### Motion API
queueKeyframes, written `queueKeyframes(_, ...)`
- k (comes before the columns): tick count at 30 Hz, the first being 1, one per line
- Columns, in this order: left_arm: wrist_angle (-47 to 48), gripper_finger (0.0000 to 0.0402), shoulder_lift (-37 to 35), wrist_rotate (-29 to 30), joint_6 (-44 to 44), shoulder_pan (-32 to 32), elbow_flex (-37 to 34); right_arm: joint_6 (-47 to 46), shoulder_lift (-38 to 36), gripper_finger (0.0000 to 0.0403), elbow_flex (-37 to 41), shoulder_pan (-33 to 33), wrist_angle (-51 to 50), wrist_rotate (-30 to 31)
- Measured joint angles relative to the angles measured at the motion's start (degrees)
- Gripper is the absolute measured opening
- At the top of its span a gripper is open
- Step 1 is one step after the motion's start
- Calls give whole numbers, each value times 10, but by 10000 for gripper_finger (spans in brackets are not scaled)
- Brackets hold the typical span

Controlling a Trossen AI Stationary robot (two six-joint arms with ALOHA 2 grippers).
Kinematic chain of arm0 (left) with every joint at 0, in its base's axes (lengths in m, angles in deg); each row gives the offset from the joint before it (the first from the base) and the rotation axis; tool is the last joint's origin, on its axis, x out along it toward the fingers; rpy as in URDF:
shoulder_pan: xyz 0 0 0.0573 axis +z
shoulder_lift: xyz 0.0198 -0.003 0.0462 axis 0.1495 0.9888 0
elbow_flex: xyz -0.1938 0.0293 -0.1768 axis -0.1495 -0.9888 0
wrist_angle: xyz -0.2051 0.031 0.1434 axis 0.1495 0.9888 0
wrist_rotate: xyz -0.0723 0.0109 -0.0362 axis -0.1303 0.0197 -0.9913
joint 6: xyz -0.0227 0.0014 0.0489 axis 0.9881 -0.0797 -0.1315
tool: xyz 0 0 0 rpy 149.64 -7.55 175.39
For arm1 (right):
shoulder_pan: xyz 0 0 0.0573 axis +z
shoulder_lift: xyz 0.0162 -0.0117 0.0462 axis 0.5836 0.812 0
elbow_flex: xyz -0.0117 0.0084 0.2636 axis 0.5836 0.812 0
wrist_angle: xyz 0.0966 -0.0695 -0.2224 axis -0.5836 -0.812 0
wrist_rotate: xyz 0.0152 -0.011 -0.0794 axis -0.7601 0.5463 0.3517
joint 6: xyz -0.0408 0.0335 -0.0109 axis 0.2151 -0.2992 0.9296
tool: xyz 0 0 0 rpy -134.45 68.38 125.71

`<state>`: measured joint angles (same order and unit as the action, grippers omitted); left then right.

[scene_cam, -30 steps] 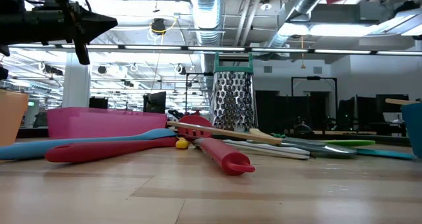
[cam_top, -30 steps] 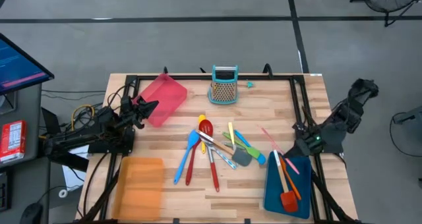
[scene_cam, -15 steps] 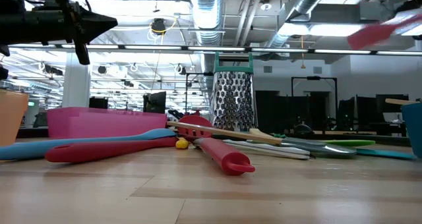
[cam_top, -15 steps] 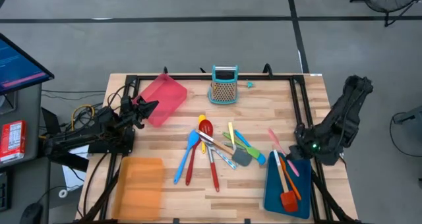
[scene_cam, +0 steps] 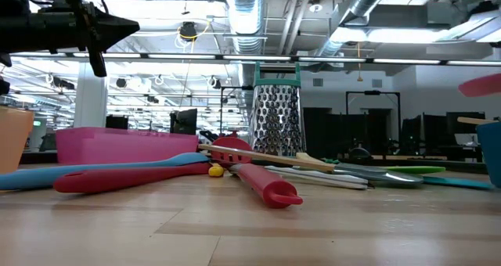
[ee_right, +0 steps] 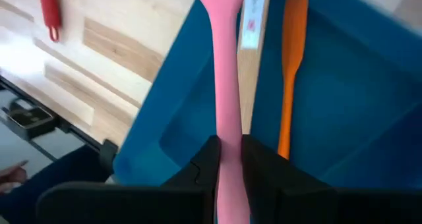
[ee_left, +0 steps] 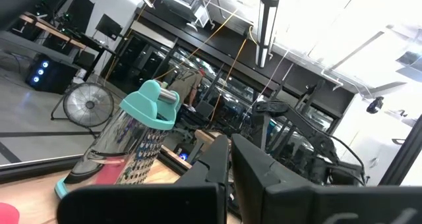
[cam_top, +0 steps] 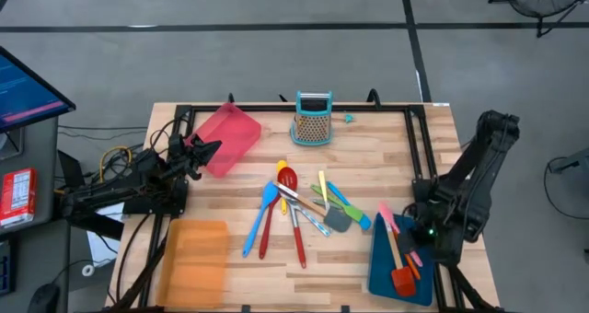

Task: Pick & Place Kitchen Items
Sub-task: Put the pink spatula into the blue bin

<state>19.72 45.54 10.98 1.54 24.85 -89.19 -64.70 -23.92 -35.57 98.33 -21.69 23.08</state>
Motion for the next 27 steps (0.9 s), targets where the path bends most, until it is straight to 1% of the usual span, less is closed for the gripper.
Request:
queueKeyframes(6,0,2,0,0,0,0,0,-7,60,47,0,14,43,0)
queueKeyframes(11,0,2,0,0,0,0,0,-10,94,47,0,23,63,-6)
queueKeyframes(17,0,2,0,0,0,0,0,-10,115,47,0,23,62,-43)
queueKeyframes(22,0,2,0,0,0,0,0,-10,127,48,0,26,64,-48)
queueKeyframes(27,0,2,0,0,0,0,0,-2,132,67,0,18,66,-78)
